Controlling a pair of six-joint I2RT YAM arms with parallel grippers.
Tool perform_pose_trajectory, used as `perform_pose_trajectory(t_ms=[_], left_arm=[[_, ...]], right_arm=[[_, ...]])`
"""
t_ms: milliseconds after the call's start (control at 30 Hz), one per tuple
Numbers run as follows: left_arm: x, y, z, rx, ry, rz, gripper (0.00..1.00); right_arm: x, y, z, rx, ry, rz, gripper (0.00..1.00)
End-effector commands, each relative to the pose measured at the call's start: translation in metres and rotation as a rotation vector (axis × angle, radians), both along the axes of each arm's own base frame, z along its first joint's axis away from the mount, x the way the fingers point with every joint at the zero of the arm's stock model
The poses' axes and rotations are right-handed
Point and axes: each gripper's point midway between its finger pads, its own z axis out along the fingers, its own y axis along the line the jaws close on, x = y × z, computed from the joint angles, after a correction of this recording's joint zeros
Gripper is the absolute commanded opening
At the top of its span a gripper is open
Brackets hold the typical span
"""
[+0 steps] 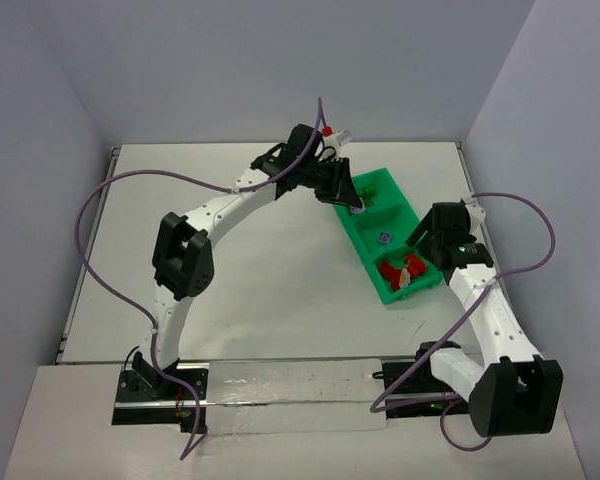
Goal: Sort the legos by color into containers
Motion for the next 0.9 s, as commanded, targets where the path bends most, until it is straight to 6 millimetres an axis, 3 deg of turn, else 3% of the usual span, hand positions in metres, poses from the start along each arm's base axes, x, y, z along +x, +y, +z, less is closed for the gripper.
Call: perform_pose_trajectory(t_ms=[0,200,300,367,433,533,733,767,800,867], left_arm=[[0.013,-0.036,0.011,-0.057,-0.074,0.002,0.00],[0.018,-0.069,-0.013,-0.065,-0.088,0.011,0.00],[0.028,-0.077,-0.020,-0.075,-0.087,0.041,0.11],[0.029,-0.082,-0.021,-0.086,-0.091,0.031,0.26],[0.028,-0.084,-0.018,-0.106,-0.095,0.016,0.64],[0.022,-0.085,-0.012,-0.123,-0.106,-0.006,0.96],[0.018,-0.073,0.018,-0.111,-0.175,-0.004,0.99],[0.021,-0.066,0.021,-0.081,-0.199,0.017,0.99],[0.025,-0.050,0.042,-0.065,-0.240,0.054,0.99],[0.032,-0.029,0.056,-0.030,-0.271,0.106,0.99]], right_arm=[[0.002,-0.012,0.053,-0.058,-0.124,-0.022,0.78],[-0.001,-0.017,0.077,-0.095,-0.183,-0.022,0.78],[0.000,-0.015,0.080,-0.094,-0.190,-0.006,0.78],[0.000,-0.014,0.082,-0.096,-0.191,0.001,0.78],[0.000,-0.015,0.085,-0.105,-0.193,0.003,0.78],[0.000,-0.017,0.087,-0.116,-0.195,0.002,0.78],[0.003,-0.015,0.085,-0.096,-0.204,-0.001,0.78],[0.004,-0.013,0.082,-0.090,-0.203,0.005,0.78],[0.007,-0.009,0.083,-0.078,-0.212,0.023,0.78],[0.009,-0.008,0.084,-0.078,-0.219,0.039,0.78]])
